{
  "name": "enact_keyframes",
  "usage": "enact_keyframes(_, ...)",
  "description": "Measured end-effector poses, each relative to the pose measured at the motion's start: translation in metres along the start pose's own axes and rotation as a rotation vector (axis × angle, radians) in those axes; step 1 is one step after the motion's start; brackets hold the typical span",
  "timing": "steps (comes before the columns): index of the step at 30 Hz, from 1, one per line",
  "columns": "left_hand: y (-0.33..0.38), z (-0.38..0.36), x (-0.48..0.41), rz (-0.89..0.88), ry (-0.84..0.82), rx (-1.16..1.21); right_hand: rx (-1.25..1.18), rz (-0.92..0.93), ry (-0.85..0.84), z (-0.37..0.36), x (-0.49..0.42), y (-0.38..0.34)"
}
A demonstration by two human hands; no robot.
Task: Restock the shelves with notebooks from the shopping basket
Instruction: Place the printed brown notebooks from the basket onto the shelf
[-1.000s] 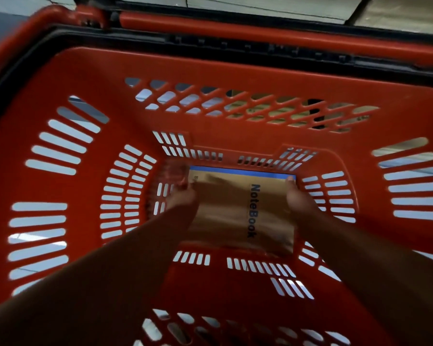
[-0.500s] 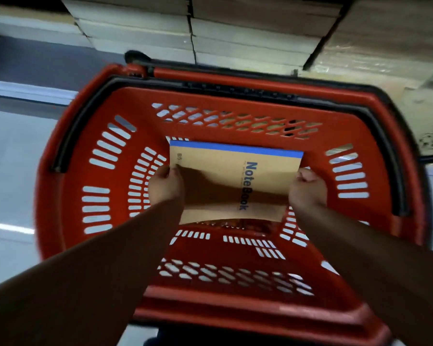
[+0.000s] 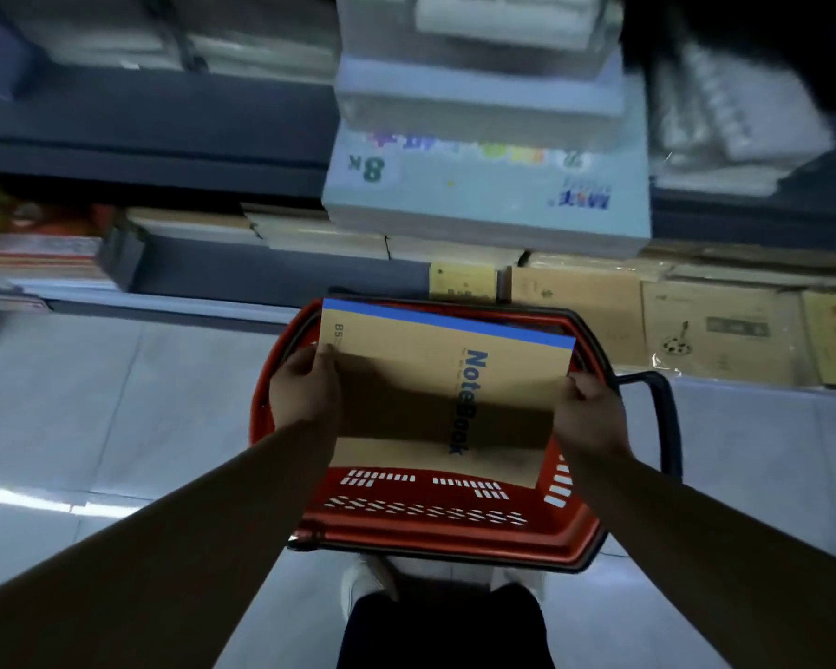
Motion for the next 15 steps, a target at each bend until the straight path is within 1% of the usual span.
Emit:
enact_keyframes(3,0.052,0.025,0.031,-0.045,-0.005,0.043,-0.052,0.028,-0.015,0.036,0.026,-0.043)
enact_keyframes(5,0.081,0.041,0.050,-0.070,-0.027,0.049,-0.108,0.006,-0.007,0.058,0.044,-0.066)
enact_keyframes(9,0.129,0.072,0.081,-0.084,-0.035,0.068,-0.300,-0.002,-0.024,0.090,0.069,-0.108)
enact_keyframes(15,0.189,0.110,0.128,-0.087,-0.063,0.134,-0.321,0.087,0.045,0.141,0.104,-0.170)
Point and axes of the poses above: each hand's wrist, its own x-axis away from the middle knuckle, its own z-axis out of the back of the hand, y = z × x, the point moved 7 cm from there along -x, towards the middle knuckle, and after that the axes turned 2 degrees about z, right-handed, at the moved point
